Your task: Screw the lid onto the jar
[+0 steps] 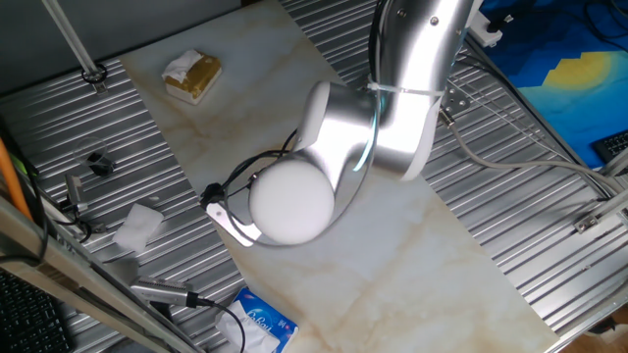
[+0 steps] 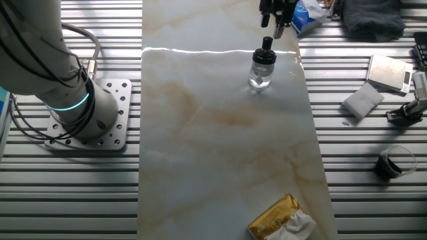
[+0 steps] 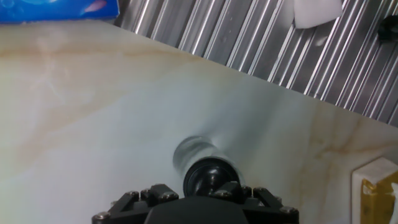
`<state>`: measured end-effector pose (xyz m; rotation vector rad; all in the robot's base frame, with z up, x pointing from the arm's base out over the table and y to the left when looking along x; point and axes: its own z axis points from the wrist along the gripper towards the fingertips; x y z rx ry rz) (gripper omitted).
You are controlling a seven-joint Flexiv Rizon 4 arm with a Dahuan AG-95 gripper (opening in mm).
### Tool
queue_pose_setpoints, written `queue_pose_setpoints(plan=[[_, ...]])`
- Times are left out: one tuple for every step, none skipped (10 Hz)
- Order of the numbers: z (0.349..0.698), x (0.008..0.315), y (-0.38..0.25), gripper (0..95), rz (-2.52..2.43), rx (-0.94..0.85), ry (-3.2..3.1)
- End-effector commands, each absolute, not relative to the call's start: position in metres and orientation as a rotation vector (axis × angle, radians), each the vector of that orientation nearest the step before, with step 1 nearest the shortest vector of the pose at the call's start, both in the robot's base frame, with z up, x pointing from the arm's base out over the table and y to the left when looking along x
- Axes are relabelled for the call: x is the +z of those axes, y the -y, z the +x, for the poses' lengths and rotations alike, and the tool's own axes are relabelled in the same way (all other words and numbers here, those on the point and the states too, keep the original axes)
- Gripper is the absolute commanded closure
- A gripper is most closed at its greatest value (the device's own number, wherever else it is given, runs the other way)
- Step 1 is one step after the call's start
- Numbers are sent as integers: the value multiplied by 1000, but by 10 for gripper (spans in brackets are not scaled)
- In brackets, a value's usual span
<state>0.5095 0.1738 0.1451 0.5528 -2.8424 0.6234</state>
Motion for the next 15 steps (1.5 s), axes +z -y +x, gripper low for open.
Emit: queue_pose_setpoints(plan=[[511, 143, -172, 380, 556, 625, 2840], [511, 141, -170, 380, 563, 627, 2843], [510, 138, -167, 380, 571, 629, 2845], [510, 136, -164, 380, 577, 635, 2845], [510, 134, -160, 380, 589, 639, 2849], [509, 132, -158, 380, 596, 642, 2852], [509, 132, -157, 380, 597, 642, 2852], [509, 129, -156, 380, 595, 644, 2856], [509, 127, -156, 380, 597, 646, 2859], [509, 126, -155, 380, 598, 647, 2861], [509, 125, -155, 380, 599, 648, 2862], [509, 125, -155, 380, 600, 648, 2862], [508, 124, -155, 380, 600, 650, 2863], [508, 123, -153, 380, 600, 650, 2864], [508, 121, -153, 380, 600, 649, 2867]])
